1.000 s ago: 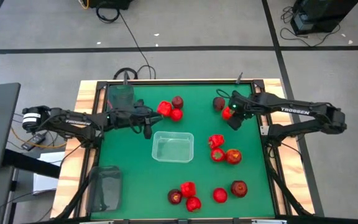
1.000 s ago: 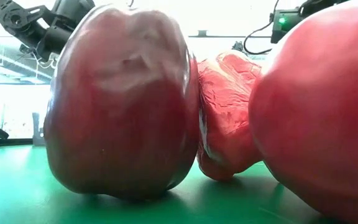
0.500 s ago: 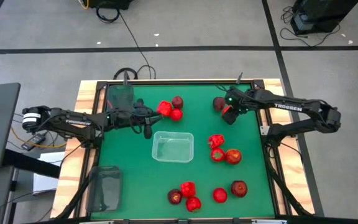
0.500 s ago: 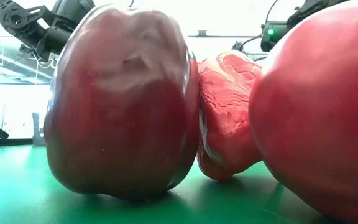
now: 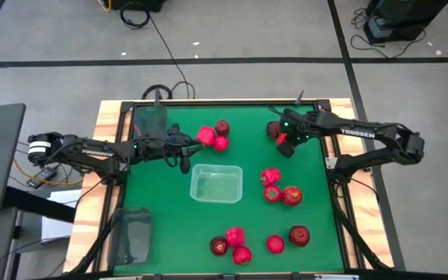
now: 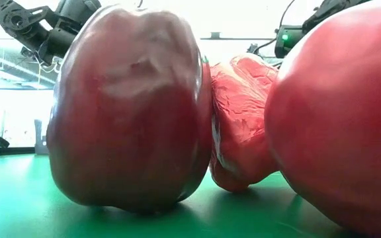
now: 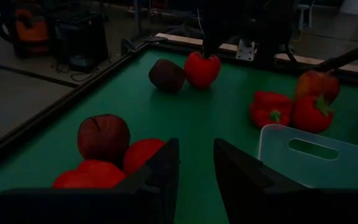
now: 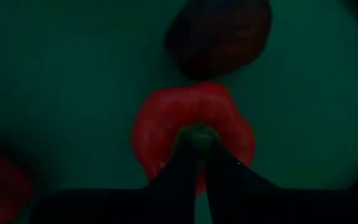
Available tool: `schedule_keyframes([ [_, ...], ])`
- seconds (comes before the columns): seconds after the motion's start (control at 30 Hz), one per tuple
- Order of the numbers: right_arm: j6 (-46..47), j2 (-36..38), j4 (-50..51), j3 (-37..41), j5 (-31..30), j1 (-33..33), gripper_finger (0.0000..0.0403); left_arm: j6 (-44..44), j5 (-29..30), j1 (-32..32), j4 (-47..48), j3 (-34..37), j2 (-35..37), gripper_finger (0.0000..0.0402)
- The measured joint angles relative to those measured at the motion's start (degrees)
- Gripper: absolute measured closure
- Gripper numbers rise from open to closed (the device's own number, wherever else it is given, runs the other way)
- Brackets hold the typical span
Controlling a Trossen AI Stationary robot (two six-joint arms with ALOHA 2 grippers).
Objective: Sort produce into baskets
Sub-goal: Put the red bell pepper into the transparent bin
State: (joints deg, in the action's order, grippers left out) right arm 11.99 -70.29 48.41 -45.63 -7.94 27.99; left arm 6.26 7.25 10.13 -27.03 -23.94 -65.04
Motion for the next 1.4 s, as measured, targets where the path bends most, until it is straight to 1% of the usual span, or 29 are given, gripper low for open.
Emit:
schedule_keyframes([
  [0.13,0.2,2.8,0.0,-0.2,0.3,-1.6,0.0382,0.0,0.0,0.0,0.0,0.0,0.0,0.0296],
  [0.23,1.1,5.1,-2.1,-1.1,0.2,-4.2,0.0382,0.1,0.0,0.0,0.5,0.0,0.0,0.0296],
  [0.4,1.9,8.6,-9.2,-2.1,0.5,-11.3,0.0382,0.0,0.0,0.0,2.7,0.0,0.0,0.0296],
  [0.47,2.0,9.0,-13.4,-2.1,2.3,-14.7,0.0382,0.0,0.0,0.0,2.9,0.0,0.0,0.0296],
  [0.57,1.9,8.1,-20.2,-2.1,6.1,-19.8,0.0382,0.0,0.2,0.0,2.8,0.0,0.0,0.0296],
  [0.63,1.4,6.6,-25.1,-2.1,7.5,-23.4,0.0382,-0.8,1.1,-0.2,2.6,0.0,0.0,0.0295],
  [0.7,0.8,4.9,-29.6,-2.1,7.9,-26.5,0.0382,-2.6,1.5,-0.8,2.6,0.0,0.0,0.0293],
  [0.83,-0.5,1.1,-37.6,-2.1,8.7,-31.3,0.0382,-3.2,2.8,-1.8,2.6,0.0,0.0,0.0277],
  [1.0,-0.2,-4.6,-46.1,-2.2,10.2,-33.9,0.0382,-3.2,4.1,-1.9,2.6,0.0,0.0,0.0255],
  [1.17,-0.2,-9.9,-47.0,-2.2,9.3,-33.5,0.0376,-3.1,4.3,-1.9,2.6,0.0,0.0,0.0252],
  [1.27,-0.2,-12.0,-47.2,-2.2,8.9,-32.5,0.0356,-3.1,4.3,-1.9,2.6,0.0,0.0,0.0252],
  [1.4,-1.2,-12.1,-47.8,-2.2,7.6,-31.5,0.0313,-3.1,4.3,-1.9,2.6,0.0,0.0,0.0252],
])
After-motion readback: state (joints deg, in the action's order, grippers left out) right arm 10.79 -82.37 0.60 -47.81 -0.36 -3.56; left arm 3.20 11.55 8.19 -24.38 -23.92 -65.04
